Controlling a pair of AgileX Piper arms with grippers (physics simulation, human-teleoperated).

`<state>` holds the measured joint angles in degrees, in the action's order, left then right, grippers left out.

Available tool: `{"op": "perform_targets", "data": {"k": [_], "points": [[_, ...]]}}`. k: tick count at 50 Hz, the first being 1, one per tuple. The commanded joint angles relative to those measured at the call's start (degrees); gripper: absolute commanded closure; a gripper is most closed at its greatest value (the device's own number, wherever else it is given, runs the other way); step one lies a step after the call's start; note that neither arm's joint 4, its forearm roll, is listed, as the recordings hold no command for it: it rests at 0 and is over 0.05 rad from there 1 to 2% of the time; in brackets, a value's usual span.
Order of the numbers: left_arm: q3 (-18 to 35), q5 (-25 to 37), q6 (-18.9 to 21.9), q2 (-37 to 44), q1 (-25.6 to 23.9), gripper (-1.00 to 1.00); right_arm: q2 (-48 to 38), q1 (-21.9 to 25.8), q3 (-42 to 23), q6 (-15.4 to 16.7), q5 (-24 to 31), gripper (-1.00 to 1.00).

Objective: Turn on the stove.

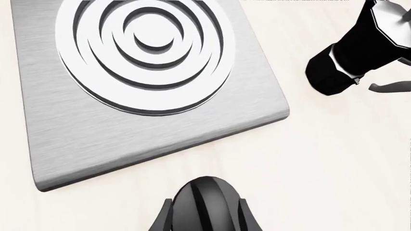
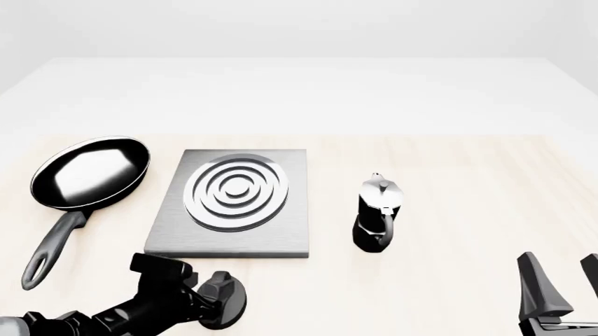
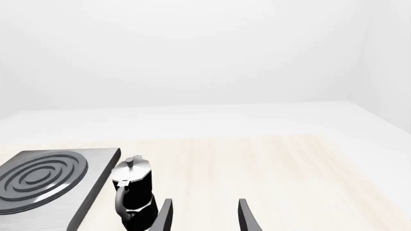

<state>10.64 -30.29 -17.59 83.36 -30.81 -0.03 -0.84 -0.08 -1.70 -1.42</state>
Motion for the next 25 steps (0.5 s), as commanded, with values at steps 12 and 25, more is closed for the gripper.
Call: {"op": "perform_targets", "data": {"k": [12, 25], "points": [[-0.3, -4.6, -0.5, 5.1, 0.4, -1.00, 0.0, 0.0, 0.0, 0.0, 0.0, -1.00], [0.6, -1.2, 1.5, 1.0, 5.1, -1.00, 0.0, 0.1, 0.0, 0.1, 0.1, -1.00]]}}
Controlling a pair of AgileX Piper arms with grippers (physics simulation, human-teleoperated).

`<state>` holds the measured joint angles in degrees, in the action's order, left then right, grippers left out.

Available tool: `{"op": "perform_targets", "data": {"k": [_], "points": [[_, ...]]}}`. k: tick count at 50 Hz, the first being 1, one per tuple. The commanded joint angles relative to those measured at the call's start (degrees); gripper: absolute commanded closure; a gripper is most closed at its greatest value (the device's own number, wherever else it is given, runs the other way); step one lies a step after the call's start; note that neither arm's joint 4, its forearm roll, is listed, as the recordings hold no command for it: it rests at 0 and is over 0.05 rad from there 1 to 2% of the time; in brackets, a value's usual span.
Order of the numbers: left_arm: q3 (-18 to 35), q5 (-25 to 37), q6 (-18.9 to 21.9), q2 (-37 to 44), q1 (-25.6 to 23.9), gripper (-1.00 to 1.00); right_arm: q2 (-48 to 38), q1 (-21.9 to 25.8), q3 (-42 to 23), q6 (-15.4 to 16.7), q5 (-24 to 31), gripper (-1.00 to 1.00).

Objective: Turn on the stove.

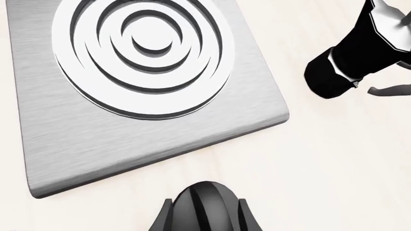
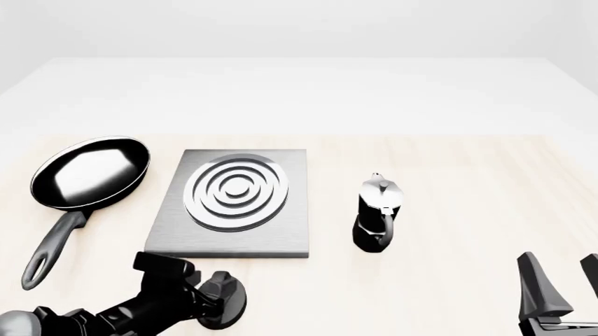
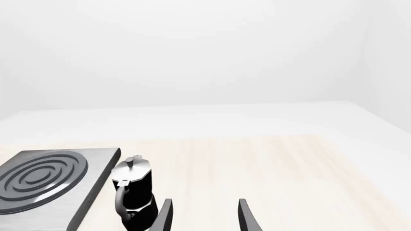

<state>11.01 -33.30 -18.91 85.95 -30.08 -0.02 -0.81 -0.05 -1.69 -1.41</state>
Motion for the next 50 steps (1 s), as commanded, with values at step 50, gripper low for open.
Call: {"op": "perform_targets", "data": {"k": [50], "points": [[-0.5, 5.3, 4.5, -7.6, 10.8, -1.00, 0.0, 0.4, 0.0, 0.6, 0.2, -1.00]]}}
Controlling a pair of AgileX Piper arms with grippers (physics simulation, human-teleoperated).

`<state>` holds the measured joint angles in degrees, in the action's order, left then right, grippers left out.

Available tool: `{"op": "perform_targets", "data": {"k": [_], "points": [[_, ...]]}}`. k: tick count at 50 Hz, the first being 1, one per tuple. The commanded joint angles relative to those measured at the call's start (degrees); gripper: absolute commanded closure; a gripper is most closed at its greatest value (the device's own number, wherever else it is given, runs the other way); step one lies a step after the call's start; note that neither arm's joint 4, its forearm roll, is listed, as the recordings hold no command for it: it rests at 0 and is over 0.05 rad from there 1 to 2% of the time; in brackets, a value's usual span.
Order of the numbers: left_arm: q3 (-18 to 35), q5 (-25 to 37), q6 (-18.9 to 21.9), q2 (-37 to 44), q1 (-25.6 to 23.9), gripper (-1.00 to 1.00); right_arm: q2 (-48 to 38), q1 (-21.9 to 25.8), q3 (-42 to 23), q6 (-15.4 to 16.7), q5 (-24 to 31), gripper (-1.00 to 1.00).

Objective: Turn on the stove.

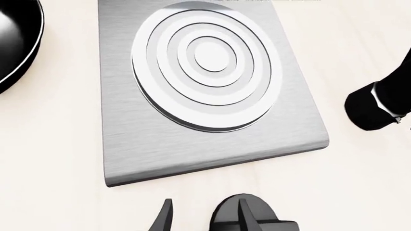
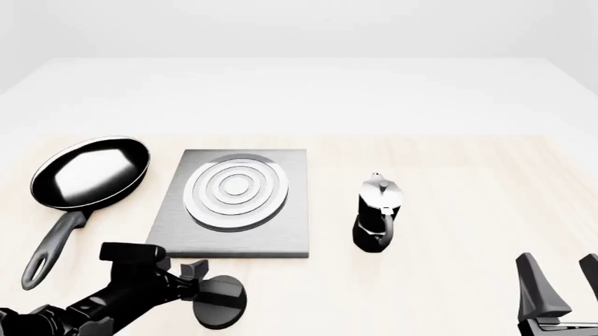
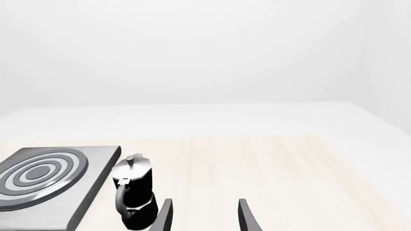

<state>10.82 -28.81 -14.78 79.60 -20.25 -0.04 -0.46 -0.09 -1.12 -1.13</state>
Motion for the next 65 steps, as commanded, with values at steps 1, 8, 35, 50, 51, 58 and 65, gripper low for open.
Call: {"op": "perform_targets", "data": {"k": [1, 8, 35, 50, 51, 58, 65], "points": [[-0.3, 1.2, 0.5, -1.8, 1.0, -1.00, 0.0, 0.0, 0.0, 0.1, -0.1, -1.00], [0.1, 9.3, 1.9, -12.1, 1.4, -1.00, 0.0, 0.0, 0.0, 0.1, -0.1, -1.00], [2.0, 39.3, 2.8, -49.7, 6.9, -1.00, 0.0, 0.2, 0.0, 0.5, -0.2, -1.00], [3.3, 53.5, -1.6, -72.9, 4.7, -1.00, 0.0, 0.6, 0.1, 0.9, 0.1, -1.00], [4.1, 55.3, -1.7, -76.1, 4.2, -1.00, 0.0, 0.7, 0.0, 0.9, 0.1, -1.00], [5.7, 56.8, -2.4, -79.6, 2.6, -1.00, 0.0, 0.7, 0.0, 1.0, 0.0, -1.00], [6.0, 56.6, -2.2, -79.6, 1.5, -1.00, 0.0, 0.8, 0.0, 1.1, 0.1, -1.00]]}}
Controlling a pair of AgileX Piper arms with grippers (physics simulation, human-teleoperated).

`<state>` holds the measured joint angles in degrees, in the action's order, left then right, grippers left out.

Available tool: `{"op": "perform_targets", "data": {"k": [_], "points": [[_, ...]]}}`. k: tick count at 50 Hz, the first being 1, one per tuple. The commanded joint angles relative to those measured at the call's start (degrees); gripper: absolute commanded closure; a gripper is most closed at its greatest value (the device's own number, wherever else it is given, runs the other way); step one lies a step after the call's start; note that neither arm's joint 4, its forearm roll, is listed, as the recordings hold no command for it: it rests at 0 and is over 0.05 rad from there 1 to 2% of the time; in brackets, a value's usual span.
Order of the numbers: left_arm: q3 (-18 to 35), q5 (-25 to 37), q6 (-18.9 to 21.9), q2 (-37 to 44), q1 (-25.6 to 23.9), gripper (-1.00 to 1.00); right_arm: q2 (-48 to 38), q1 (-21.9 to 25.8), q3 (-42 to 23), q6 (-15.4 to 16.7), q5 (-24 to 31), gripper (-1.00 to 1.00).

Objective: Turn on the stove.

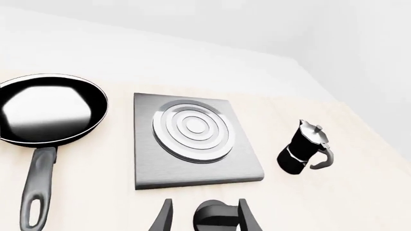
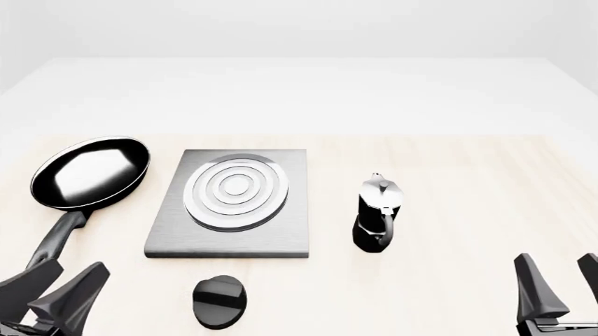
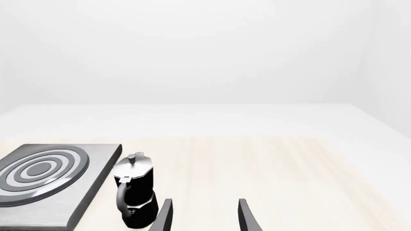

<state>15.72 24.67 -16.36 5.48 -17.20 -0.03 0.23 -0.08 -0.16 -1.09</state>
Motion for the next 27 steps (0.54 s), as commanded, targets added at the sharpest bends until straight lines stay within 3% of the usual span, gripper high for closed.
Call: {"op": "perform_targets", "data": {"k": [1, 7, 27], "points": [[1.4, 3.2, -0.3, -5.5, -2.5, -1.00, 0.0, 0.1, 0.0, 0.1, 0.0, -1.00], [-0.2, 2.9, -1.6, -5.5, -2.5, -1.00, 0.0, 0.2, 0.0, 0.2, 0.1, -1.00], [-3.5, 1.6, -0.2, -5.5, -1.3, -1.00, 0.0, 0.2, 0.0, 0.1, 0.2, -1.00]]}}
